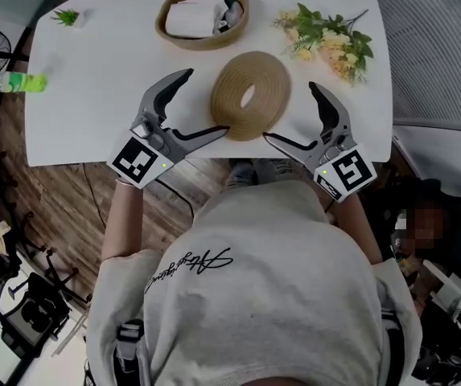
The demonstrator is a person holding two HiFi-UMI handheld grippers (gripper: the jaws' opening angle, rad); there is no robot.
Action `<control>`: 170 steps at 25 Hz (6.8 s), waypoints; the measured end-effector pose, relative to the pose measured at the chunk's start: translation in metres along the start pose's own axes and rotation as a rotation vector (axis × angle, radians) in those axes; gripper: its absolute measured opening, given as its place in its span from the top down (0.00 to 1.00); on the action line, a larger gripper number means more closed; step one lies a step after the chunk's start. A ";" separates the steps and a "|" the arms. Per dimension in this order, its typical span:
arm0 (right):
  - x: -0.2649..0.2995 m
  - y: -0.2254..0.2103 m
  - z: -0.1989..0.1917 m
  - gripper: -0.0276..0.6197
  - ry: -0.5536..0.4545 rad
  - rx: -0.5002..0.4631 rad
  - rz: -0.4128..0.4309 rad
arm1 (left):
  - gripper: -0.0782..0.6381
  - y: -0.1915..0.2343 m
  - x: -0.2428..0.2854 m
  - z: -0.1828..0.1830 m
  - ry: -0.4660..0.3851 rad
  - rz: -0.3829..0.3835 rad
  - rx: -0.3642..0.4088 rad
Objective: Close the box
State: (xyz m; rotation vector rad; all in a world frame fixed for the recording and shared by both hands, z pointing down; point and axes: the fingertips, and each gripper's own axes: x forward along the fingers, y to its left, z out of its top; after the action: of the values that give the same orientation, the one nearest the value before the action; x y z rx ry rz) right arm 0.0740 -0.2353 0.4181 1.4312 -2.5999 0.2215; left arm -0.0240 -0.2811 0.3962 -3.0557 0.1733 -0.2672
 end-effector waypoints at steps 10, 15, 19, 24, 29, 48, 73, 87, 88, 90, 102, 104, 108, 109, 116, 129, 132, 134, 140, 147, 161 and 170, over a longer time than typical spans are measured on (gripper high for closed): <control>0.002 0.006 -0.046 0.11 0.142 -0.019 0.016 | 0.24 -0.006 0.005 -0.039 0.131 -0.119 0.059; 0.003 0.004 -0.064 0.10 0.198 -0.028 0.029 | 0.24 -0.008 0.005 -0.057 0.198 -0.145 0.064; 0.005 -0.007 -0.073 0.09 0.240 -0.071 0.058 | 0.24 -0.016 0.003 -0.065 0.208 -0.132 0.030; 0.013 -0.017 -0.085 0.09 0.298 -0.136 0.135 | 0.24 -0.029 0.001 -0.083 0.242 -0.126 -0.002; 0.023 -0.025 -0.102 0.07 0.385 -0.198 0.229 | 0.24 -0.034 0.001 -0.096 0.278 -0.105 -0.019; 0.036 -0.035 -0.117 0.05 0.517 -0.284 0.405 | 0.25 -0.045 0.013 -0.128 0.426 -0.122 -0.034; 0.046 -0.028 -0.101 0.05 0.463 -0.290 0.389 | 0.28 -0.035 0.012 -0.115 0.432 -0.083 -0.012; 0.038 -0.020 -0.034 0.05 0.377 -0.378 0.337 | 0.28 -0.026 -0.004 -0.065 0.384 -0.068 0.048; 0.038 -0.021 -0.029 0.05 0.370 -0.383 0.334 | 0.28 -0.024 -0.004 -0.061 0.382 -0.066 0.052; 0.039 -0.023 -0.021 0.05 0.359 -0.392 0.331 | 0.28 -0.020 -0.003 -0.055 0.383 -0.061 0.060; 0.054 -0.045 0.019 0.05 0.284 -0.439 0.369 | 0.28 0.008 0.007 -0.033 0.408 -0.005 0.051; 0.054 -0.048 0.024 0.05 0.270 -0.440 0.377 | 0.28 0.011 0.009 -0.030 0.410 0.002 0.051; 0.058 -0.054 0.034 0.05 0.240 -0.445 0.383 | 0.28 0.019 0.011 -0.026 0.403 0.003 0.048; 0.060 -0.054 0.036 0.05 0.235 -0.446 0.380 | 0.28 0.022 0.011 -0.025 0.403 -0.001 0.050; 0.076 -0.046 0.080 0.24 0.049 -0.315 0.323 | 0.55 0.019 0.020 -0.025 0.398 -0.147 0.140; 0.112 -0.024 0.023 0.37 -0.028 0.114 0.237 | 0.42 0.041 0.027 -0.056 0.384 -0.258 0.131; 0.109 -0.005 0.024 0.36 -0.028 0.013 0.289 | 0.42 0.039 0.025 -0.055 0.379 -0.262 0.137; 0.110 0.009 0.023 0.35 -0.018 -0.084 0.308 | 0.42 0.042 0.026 -0.052 0.363 -0.258 0.134; 0.128 0.012 0.016 0.64 0.063 -0.312 0.203 | 0.43 0.052 0.028 -0.052 0.364 -0.220 0.144; 0.131 -0.008 0.027 0.79 0.034 -0.316 0.117 | 0.41 0.058 0.027 -0.048 0.344 -0.204 0.128; 0.130 -0.017 0.068 0.81 0.073 -0.359 0.185 | 0.45 0.112 -0.028 -0.026 0.295 0.018 0.288; 0.135 -0.007 0.109 0.81 0.040 -0.361 0.277 | 0.44 0.141 -0.015 -0.035 0.369 0.023 0.324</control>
State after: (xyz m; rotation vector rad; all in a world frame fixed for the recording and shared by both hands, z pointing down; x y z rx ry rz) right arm 0.0007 -0.3728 0.3407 0.9393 -2.6246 -0.1785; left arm -0.0596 -0.4212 0.4173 -2.6569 0.1641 -0.7746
